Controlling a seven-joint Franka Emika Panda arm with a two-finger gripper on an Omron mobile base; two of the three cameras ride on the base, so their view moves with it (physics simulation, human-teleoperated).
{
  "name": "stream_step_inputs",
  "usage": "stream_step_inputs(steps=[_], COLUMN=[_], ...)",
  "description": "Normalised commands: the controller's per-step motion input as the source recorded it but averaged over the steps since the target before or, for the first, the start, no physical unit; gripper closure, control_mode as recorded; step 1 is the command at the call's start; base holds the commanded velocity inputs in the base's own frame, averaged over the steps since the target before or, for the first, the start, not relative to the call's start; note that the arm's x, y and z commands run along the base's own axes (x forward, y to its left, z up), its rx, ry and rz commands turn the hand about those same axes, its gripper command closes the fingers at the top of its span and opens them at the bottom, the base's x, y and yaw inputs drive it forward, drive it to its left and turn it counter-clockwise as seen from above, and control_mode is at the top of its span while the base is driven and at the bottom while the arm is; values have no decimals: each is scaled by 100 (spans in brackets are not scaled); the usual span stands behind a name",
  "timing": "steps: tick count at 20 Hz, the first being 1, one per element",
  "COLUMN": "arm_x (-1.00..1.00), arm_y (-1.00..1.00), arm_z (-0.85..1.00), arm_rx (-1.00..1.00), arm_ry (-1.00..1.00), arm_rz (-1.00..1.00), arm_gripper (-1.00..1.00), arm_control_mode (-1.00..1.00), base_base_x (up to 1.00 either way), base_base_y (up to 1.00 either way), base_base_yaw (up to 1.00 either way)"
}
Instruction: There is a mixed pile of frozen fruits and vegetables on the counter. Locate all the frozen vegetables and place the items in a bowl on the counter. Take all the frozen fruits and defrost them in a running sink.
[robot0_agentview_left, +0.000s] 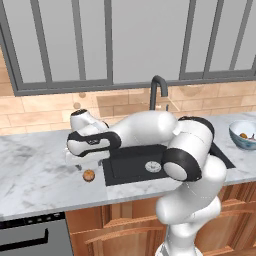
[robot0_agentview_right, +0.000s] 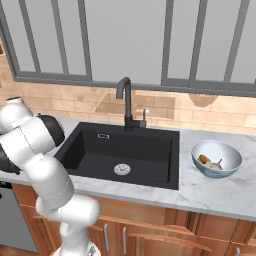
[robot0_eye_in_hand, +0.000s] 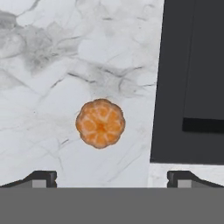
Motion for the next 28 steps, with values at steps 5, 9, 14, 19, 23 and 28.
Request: stream_step_inputs(steps=[5, 9, 14, 19, 23, 28], arm_x=[7, 19, 9, 2, 0, 2], arm_y=[-2, -3, 0, 4, 2, 0], arm_z=[-8, -9, -12, -15, -15, -14], arm_rx=[0, 0, 0, 0, 0, 0], arm_ry=[0, 0, 0, 2, 2, 1], arm_rz=[-1, 0, 0, 0, 0, 0], arm_gripper=[-100, -100, -100, -100, -100, -100], arm_control_mode=[-100, -100, -100, -100, -100, -100], base_base_x=[0, 0, 0, 0, 0, 0], base_base_y=[0, 0, 0, 0, 0, 0], base_base_yaw=[0, 0, 0, 0, 0, 0])
